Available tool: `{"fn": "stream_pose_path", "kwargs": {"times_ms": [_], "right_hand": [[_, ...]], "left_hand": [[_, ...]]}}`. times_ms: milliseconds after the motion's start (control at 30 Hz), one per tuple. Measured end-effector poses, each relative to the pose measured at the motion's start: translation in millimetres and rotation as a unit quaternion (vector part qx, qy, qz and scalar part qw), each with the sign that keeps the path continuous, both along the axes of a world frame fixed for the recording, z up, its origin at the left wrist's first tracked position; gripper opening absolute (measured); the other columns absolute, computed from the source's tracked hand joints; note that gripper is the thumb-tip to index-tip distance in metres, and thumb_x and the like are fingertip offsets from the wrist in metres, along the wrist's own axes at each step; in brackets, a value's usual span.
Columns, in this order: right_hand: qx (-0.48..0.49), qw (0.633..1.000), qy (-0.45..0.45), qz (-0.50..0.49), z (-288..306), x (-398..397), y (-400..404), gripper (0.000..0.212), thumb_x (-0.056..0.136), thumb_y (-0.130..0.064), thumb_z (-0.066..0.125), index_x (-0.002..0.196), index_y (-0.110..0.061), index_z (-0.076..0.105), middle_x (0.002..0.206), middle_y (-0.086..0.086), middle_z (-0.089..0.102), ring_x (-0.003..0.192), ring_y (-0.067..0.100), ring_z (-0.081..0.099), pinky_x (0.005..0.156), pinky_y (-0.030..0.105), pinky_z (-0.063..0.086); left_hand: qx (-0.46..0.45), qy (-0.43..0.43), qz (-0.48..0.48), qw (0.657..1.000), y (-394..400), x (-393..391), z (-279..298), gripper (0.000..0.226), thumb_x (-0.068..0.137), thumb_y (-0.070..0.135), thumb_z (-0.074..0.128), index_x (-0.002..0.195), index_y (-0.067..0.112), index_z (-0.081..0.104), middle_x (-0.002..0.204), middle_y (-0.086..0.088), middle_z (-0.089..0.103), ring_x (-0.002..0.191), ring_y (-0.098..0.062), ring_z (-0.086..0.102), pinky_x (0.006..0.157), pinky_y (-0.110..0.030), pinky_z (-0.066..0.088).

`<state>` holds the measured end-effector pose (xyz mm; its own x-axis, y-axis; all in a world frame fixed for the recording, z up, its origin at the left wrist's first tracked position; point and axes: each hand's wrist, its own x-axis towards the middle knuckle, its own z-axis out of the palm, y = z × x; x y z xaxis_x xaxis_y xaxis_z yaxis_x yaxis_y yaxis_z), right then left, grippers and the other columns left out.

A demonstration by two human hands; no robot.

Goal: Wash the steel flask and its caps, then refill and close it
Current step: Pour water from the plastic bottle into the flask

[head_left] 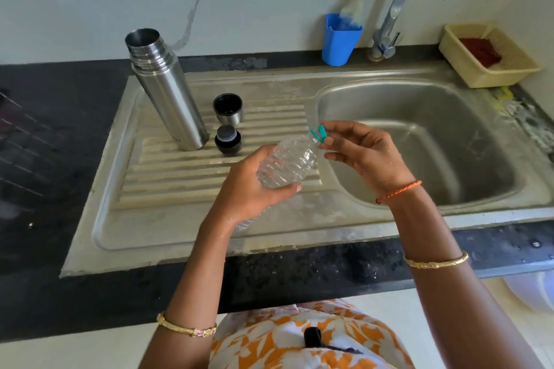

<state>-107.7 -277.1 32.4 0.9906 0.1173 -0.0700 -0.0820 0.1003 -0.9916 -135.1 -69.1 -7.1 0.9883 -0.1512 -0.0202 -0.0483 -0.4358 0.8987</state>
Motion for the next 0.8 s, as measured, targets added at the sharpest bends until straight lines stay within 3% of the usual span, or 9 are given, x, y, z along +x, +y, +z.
{"fn": "stream_pose_path", "kwargs": {"times_ms": [67, 167, 300, 400, 500, 567, 633, 733, 800], "right_hand": [[-0.042, 0.999, -0.008, 0.008, 1.0, 0.5, -0.7, 0.029, 0.084, 0.007, 0.061, 0.11, -0.005, 0.064, 0.09, 0.001, 0.074, 0.081, 0.01, 0.069, 0.073, 0.021, 0.057], [-0.103, 0.994, -0.015, 0.045, 1.7, 0.3, -2.8, 0.036, 0.085, 0.006, 0.061, 0.117, -0.009, 0.061, 0.103, 0.011, 0.069, 0.088, 0.01, 0.067, 0.078, 0.023, 0.057], [-0.169, 0.982, -0.026, 0.077, -2.2, 2.5, -6.9, 0.026, 0.087, 0.001, 0.061, 0.109, -0.013, 0.063, 0.097, 0.0, 0.069, 0.08, 0.001, 0.065, 0.072, 0.017, 0.054], [-0.22, 0.972, -0.026, 0.075, -6.0, 7.7, -5.0, 0.006, 0.09, -0.014, 0.061, 0.09, -0.017, 0.066, 0.084, 0.0, 0.068, 0.076, 0.008, 0.063, 0.071, 0.024, 0.054], [-0.339, 0.939, -0.021, 0.047, -9.4, 12.6, 1.3, 0.034, 0.09, -0.046, 0.055, 0.072, -0.018, 0.062, 0.068, -0.001, 0.066, 0.069, 0.017, 0.062, 0.074, 0.035, 0.052], [-0.325, 0.945, -0.001, 0.034, -7.3, 12.8, 4.9, 0.049, 0.086, -0.058, 0.046, 0.068, -0.014, 0.06, 0.062, 0.001, 0.063, 0.059, 0.012, 0.058, 0.07, 0.033, 0.05], [-0.276, 0.96, 0.017, 0.043, -6.5, 12.3, 3.8, 0.045, 0.086, -0.054, 0.043, 0.079, -0.014, 0.062, 0.068, 0.003, 0.064, 0.06, 0.011, 0.058, 0.067, 0.031, 0.049], [-0.21, 0.975, -0.027, 0.073, -8.9, 11.5, -4.8, 0.016, 0.091, -0.024, 0.056, 0.105, -0.019, 0.06, 0.092, 0.006, 0.066, 0.077, 0.012, 0.062, 0.071, 0.028, 0.053], [-0.2, 0.973, -0.086, 0.074, -12.8, 11.6, -11.4, 0.021, 0.088, -0.013, 0.061, 0.109, -0.017, 0.062, 0.098, 0.009, 0.068, 0.084, 0.011, 0.064, 0.074, 0.026, 0.054]], "left_hand": [[0.023, -0.001, -0.015, 1.0, 7.1, 2.3, 0.5, 0.073, 0.059, 0.051, 0.082, 0.125, 0.04, 0.054, 0.114, 0.015, 0.067, 0.101, -0.003, 0.065, 0.091, -0.032, 0.053], [0.067, -0.006, -0.032, 0.997, 14.3, 5.6, 1.5, 0.073, 0.062, 0.045, 0.085, 0.128, 0.034, 0.055, 0.114, 0.015, 0.066, 0.101, -0.007, 0.065, 0.091, -0.041, 0.053], [0.134, -0.019, -0.044, 0.99, 15.3, 9.1, 7.6, 0.078, 0.065, 0.039, 0.087, 0.134, 0.028, 0.053, 0.116, 0.016, 0.061, 0.103, -0.01, 0.062, 0.093, -0.038, 0.05], [0.154, -0.034, -0.041, 0.987, 13.9, 11.4, 9.6, 0.077, 0.065, 0.039, 0.087, 0.133, 0.028, 0.053, 0.118, 0.015, 0.062, 0.103, -0.01, 0.061, 0.091, -0.035, 0.05], [0.157, -0.041, -0.036, 0.986, 12.2, 14.0, 9.0, 0.076, 0.065, 0.04, 0.087, 0.132, 0.029, 0.054, 0.118, 0.013, 0.064, 0.102, -0.01, 0.062, 0.089, -0.033, 0.051], [0.132, -0.032, -0.037, 0.99, 10.6, 16.4, 7.5, 0.073, 0.064, 0.039, 0.088, 0.129, 0.028, 0.056, 0.115, 0.013, 0.065, 0.098, -0.009, 0.063, 0.087, -0.035, 0.052], [0.104, -0.008, -0.044, 0.994, 9.4, 18.2, 6.3, 0.077, 0.059, 0.047, 0.087, 0.128, 0.028, 0.058, 0.113, 0.013, 0.066, 0.098, -0.008, 0.064, 0.089, -0.038, 0.053], [0.078, 0.02, -0.059, 0.995, 10.0, 20.2, 4.1, 0.088, 0.051, 0.061, 0.079, 0.13, 0.029, 0.057, 0.115, 0.014, 0.067, 0.104, -0.006, 0.065, 0.094, -0.039, 0.053], [0.075, 0.029, -0.063, 0.995, 10.5, 21.3, 3.0, 0.086, 0.054, 0.054, 0.084, 0.131, 0.027, 0.056, 0.115, 0.014, 0.067, 0.105, -0.006, 0.064, 0.095, -0.04, 0.053]]}}
